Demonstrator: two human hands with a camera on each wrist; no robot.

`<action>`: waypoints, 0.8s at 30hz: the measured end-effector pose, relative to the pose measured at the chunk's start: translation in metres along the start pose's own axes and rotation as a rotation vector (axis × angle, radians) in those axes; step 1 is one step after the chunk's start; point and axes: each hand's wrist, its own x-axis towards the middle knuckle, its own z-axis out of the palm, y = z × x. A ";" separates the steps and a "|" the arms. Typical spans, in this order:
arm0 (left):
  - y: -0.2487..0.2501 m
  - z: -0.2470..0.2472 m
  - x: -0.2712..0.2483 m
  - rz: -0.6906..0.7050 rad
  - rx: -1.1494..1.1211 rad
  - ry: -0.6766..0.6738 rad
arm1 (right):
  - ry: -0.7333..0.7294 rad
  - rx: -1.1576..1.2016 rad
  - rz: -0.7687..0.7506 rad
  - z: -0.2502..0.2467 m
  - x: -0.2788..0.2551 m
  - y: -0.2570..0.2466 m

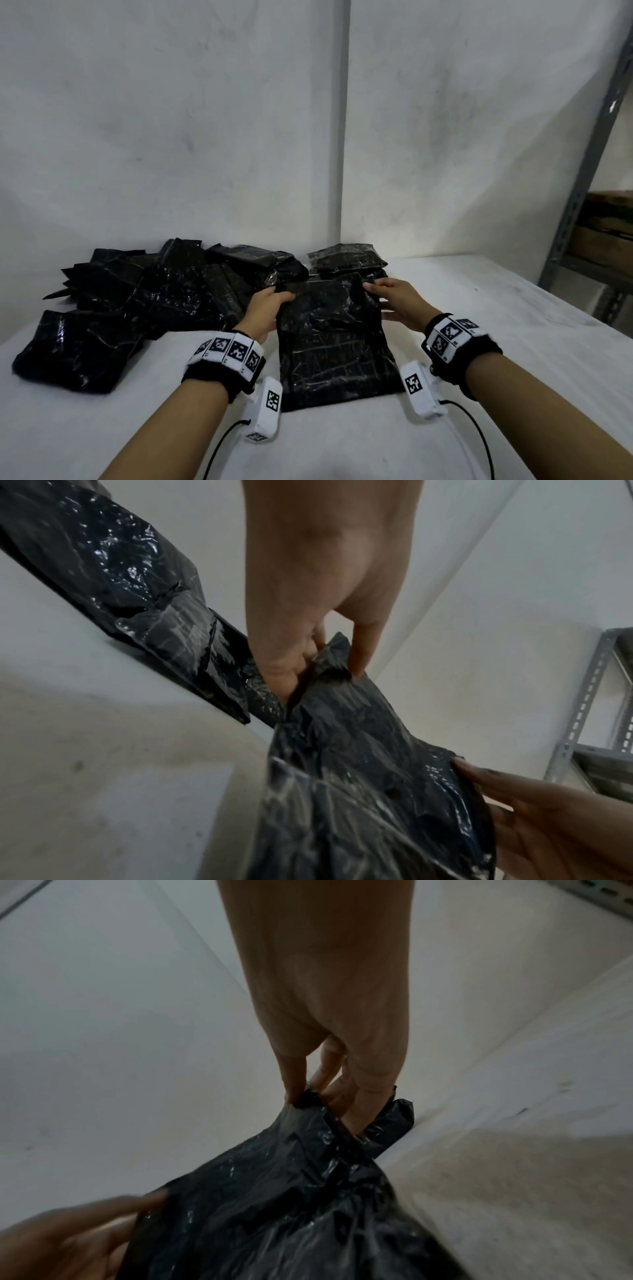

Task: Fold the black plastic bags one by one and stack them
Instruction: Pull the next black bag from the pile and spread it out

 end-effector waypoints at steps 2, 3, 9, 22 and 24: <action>-0.003 0.000 0.005 -0.009 -0.022 0.020 | 0.022 -0.010 -0.012 0.003 0.004 0.003; -0.005 0.000 0.007 -0.007 -0.019 0.027 | 0.027 -0.016 -0.010 0.005 0.005 0.005; -0.011 -0.001 0.009 0.115 -0.057 0.078 | 0.150 0.055 -0.069 0.007 0.015 0.016; -0.008 -0.001 0.012 0.110 -0.173 0.123 | 0.182 0.062 -0.040 -0.003 0.008 0.014; -0.012 -0.003 0.018 0.118 -0.167 0.138 | 0.218 -0.010 -0.027 -0.004 0.008 0.015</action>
